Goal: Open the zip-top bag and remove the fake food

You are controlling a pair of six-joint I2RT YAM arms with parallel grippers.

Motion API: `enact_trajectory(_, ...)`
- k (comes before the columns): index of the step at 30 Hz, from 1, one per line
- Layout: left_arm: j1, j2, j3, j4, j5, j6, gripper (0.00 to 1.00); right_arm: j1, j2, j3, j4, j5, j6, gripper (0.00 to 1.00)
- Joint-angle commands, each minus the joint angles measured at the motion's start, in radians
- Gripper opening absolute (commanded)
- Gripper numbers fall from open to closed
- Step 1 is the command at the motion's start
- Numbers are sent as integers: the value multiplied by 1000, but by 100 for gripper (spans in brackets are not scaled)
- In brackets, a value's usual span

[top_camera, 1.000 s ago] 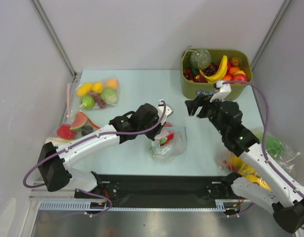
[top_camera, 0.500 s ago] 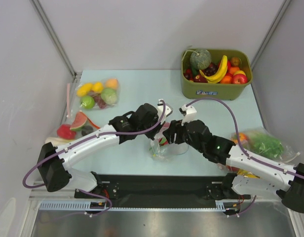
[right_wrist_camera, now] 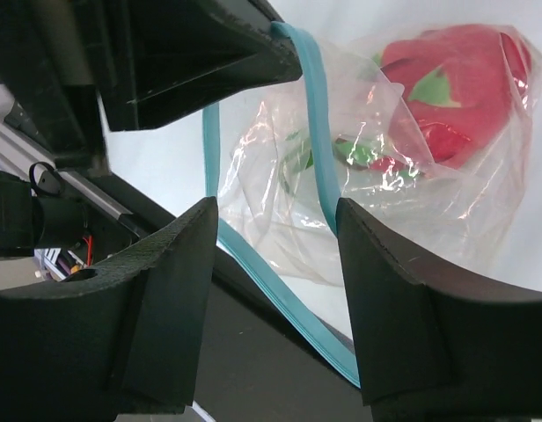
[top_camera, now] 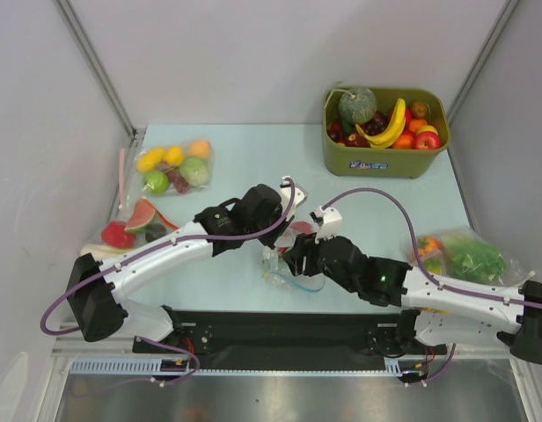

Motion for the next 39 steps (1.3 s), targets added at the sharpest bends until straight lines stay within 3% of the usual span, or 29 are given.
enact_trajectory(1,-2,-22,6,21,-22,-7,0,40,-29,54,-25,109,22,61)
enact_trajectory(29,-2,-5,12,12,-22,-7,0,231,25,154,-19,226,-7,63)
enact_trajectory(39,-2,-31,4,30,15,-7,0,160,137,151,-221,307,166,63)
